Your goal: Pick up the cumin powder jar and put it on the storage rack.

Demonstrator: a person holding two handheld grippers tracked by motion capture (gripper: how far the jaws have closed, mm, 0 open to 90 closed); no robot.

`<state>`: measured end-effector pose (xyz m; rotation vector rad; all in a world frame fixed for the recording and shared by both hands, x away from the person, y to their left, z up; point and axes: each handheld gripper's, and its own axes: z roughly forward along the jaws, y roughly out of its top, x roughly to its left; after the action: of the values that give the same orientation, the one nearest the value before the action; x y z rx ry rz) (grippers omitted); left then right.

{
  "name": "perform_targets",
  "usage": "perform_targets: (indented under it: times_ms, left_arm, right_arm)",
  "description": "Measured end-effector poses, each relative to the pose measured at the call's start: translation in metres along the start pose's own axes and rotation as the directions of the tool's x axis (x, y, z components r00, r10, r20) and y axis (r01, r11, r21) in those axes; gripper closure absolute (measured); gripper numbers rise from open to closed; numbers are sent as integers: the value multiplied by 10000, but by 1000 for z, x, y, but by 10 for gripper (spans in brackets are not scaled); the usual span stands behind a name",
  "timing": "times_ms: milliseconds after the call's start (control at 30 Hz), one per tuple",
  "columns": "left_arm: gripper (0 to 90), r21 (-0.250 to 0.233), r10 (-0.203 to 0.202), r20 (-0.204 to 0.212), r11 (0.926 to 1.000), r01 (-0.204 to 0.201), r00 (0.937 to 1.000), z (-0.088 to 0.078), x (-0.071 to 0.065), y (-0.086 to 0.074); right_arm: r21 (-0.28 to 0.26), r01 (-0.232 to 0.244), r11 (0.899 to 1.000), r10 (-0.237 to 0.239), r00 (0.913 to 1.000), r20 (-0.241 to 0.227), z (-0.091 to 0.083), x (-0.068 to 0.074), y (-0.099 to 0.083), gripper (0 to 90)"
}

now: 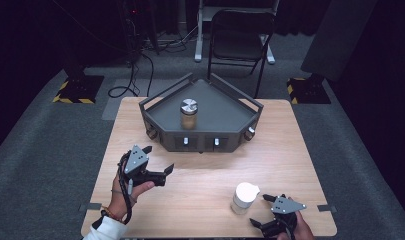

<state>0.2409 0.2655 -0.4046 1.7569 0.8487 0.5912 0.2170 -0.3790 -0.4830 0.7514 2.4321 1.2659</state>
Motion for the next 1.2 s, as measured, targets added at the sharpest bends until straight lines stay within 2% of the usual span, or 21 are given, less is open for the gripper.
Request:
perform_targets:
  times_ms: [133, 367, 533, 700, 1100, 1200]
  left_arm:
    - [15, 69, 109, -59, 9999, -109, 9999, -2, -3, -8]
    - [15, 179, -57, -171, 9998, 60, 9998, -4, -5, -27]
    - [15, 436, 7, -215, 9990, 2, 9998, -3, -9, -39]
    - [15, 655, -155, -259, 9977, 172, 9995, -3, -9, -52]
    - [15, 1039, -417, -140, 9937, 430, 9990, 1, -13, -71]
    - [15, 1141, -378, -100, 9927, 387, 9992, 1, -14, -74]
  right_arm:
    - [2, -1, 10000, 1, 10000, 0, 0, 0, 0, 0]
    - [1, 1, 10000, -1, 10000, 0, 0, 0, 0, 0]
    - [1, -2, 10000, 2, 10000, -1, 0, 0, 0, 0]
    - [-5, 27, 10000, -27, 10000, 8, 0, 0, 0, 0]
    - [-1, 31, 10000, -31, 10000, 5, 0, 0, 0, 0]
    - [-1, 30, 10000, -30, 10000, 4, 0, 0, 0, 0]
